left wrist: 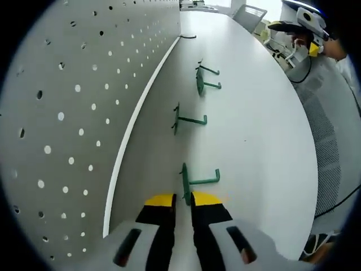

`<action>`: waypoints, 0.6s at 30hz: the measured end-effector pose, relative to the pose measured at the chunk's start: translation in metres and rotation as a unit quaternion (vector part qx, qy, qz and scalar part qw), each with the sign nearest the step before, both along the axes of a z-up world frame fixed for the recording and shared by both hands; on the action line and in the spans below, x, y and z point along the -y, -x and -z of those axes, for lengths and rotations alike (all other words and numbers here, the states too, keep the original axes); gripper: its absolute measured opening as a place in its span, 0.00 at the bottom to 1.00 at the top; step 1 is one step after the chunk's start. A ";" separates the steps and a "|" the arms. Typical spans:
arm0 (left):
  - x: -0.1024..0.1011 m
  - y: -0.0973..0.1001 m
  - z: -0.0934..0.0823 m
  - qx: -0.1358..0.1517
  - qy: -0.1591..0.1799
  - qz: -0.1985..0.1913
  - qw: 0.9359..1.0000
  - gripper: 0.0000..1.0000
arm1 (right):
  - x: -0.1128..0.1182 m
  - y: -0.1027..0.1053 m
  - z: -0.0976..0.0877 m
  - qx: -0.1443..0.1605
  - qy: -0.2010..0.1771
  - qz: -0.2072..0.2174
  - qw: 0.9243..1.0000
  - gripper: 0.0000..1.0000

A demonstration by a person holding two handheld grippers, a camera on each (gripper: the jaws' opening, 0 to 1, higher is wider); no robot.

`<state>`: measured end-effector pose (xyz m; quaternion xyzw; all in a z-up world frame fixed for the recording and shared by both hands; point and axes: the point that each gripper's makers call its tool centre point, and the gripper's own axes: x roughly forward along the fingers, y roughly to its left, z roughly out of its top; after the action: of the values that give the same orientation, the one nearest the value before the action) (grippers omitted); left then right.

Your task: Insert the hook assembly into the mounting plate slot until the hook locks in place.

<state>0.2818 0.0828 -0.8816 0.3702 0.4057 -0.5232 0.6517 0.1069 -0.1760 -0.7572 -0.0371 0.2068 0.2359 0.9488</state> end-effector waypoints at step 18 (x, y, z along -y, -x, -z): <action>-0.001 -0.001 -0.001 0.020 -0.015 0.008 1.000 0.04 | -0.001 0.000 0.000 -0.001 -0.002 0.000 1.000 0.70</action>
<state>0.2833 0.0840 -0.8806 0.3934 0.3975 -0.5150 0.6496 0.1068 -0.1754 -0.7575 -0.0354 0.2075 0.2368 0.9485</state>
